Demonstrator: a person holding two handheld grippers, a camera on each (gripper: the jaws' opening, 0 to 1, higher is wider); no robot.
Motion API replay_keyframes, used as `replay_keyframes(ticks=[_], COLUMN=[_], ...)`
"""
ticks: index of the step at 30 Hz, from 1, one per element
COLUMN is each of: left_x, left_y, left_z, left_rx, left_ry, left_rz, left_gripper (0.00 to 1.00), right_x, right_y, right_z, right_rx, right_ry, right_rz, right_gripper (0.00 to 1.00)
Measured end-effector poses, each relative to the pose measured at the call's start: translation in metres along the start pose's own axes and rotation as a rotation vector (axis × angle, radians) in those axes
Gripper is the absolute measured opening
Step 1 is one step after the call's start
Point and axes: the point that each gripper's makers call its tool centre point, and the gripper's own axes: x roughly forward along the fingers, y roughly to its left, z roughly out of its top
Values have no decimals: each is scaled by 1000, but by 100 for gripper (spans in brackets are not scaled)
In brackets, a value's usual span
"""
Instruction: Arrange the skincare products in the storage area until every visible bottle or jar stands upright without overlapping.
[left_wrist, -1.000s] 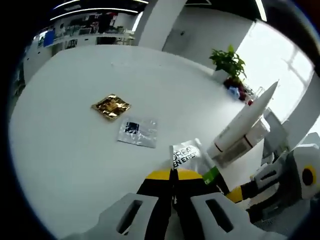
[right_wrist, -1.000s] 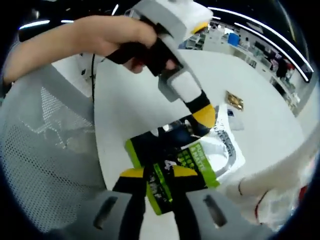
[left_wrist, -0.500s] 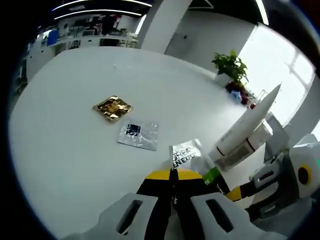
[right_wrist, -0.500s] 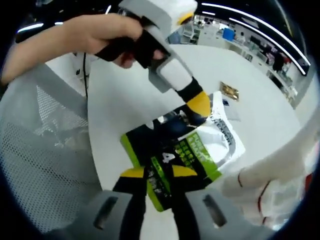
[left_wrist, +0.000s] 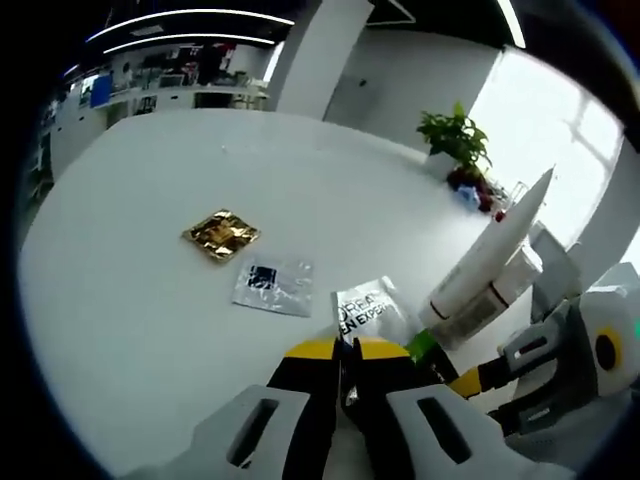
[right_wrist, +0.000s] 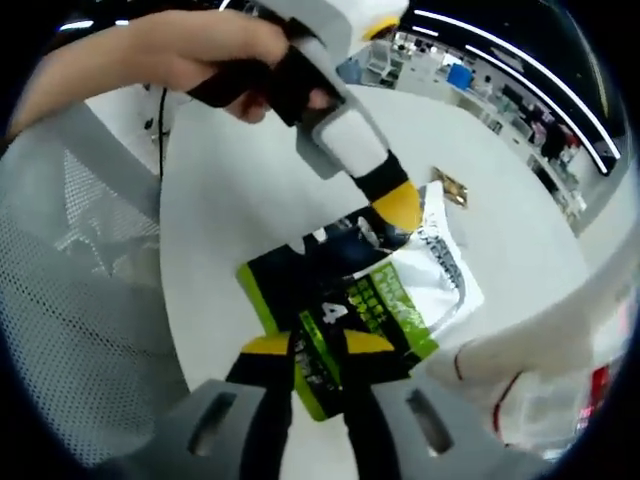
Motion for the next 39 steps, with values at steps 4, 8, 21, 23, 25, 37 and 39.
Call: replay_keyframes(ticks=[4,8,21,23,25,37,39], left_x=[1,-2,-4,-1,1,6,7], left_y=[-1,2,-9,-9,-7,0,1], left_z=[0,7,3,-3,-9,-26,-27], left_rx=[55,79,420,418,408,422,417], left_ry=[5,-20,67,93,120,190,195], left_rz=[11,27,25,25,19,19,19], left_gripper=[7,15,25,28,30,35,35], right_x=[0,0,1,1,1,1,1], right_y=[-2,-8,-13,-12,-12,-11,-10], right_z=[-1,-2,-2,-2,-2,-3,-2], right_rx=[0,3,27,27,26,38,32], right_ry=[2,6,6,7,7,5,6], right_rz=[-6,-22,-32,-32,-32,-26,-25], right_gripper=[19,18,19,19,18,17,16])
